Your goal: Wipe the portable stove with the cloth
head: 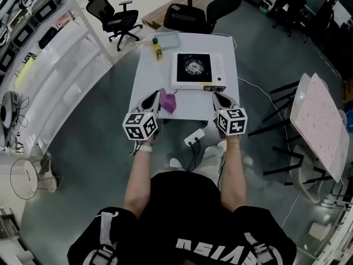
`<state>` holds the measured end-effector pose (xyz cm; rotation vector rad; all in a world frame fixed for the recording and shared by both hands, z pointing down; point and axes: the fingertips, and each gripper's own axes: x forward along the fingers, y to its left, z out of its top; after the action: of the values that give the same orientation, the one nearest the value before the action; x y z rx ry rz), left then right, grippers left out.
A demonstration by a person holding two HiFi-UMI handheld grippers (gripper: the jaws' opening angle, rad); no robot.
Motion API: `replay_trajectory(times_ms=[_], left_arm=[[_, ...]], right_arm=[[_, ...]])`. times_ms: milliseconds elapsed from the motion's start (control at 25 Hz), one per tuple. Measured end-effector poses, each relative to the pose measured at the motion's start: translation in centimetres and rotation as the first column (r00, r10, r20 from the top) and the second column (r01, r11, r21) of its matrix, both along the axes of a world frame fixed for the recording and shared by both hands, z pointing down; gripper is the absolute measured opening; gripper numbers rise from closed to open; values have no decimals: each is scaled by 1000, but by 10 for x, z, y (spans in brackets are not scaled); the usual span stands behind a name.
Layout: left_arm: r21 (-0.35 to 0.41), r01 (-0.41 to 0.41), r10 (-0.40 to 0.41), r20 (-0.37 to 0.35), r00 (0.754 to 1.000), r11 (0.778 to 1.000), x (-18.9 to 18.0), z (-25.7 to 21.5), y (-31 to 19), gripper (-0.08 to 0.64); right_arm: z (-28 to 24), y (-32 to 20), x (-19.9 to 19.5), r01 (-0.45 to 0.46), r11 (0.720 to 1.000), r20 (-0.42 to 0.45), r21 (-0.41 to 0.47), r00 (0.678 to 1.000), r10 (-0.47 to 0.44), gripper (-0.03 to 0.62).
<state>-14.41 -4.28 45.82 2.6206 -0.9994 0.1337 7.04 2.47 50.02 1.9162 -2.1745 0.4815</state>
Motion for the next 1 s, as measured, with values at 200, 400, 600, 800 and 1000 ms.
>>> replay_trajectory(times_ms=[200, 400, 600, 800, 1000], left_arm=[[-2, -26, 26, 6, 1000, 1000, 15, -6, 6, 6], [-28, -60, 60, 2, 998, 998, 32, -2, 16, 6], [-28, -96, 96, 29, 995, 995, 45, 4, 24, 6], [-10, -127, 127, 60, 990, 992, 55, 5, 30, 6], [2, -141, 141, 67, 988, 990, 58, 4, 35, 6]], right_arm=[[-9, 23, 21, -65, 998, 8, 19, 998, 65, 11], [-12, 41, 46, -118, 992, 12, 36, 993, 118, 11], [-10, 51, 59, -153, 987, 41, 41, 988, 151, 11], [-9, 55, 65, -178, 983, 40, 40, 984, 176, 11], [-5, 58, 66, -189, 981, 50, 36, 981, 187, 11]])
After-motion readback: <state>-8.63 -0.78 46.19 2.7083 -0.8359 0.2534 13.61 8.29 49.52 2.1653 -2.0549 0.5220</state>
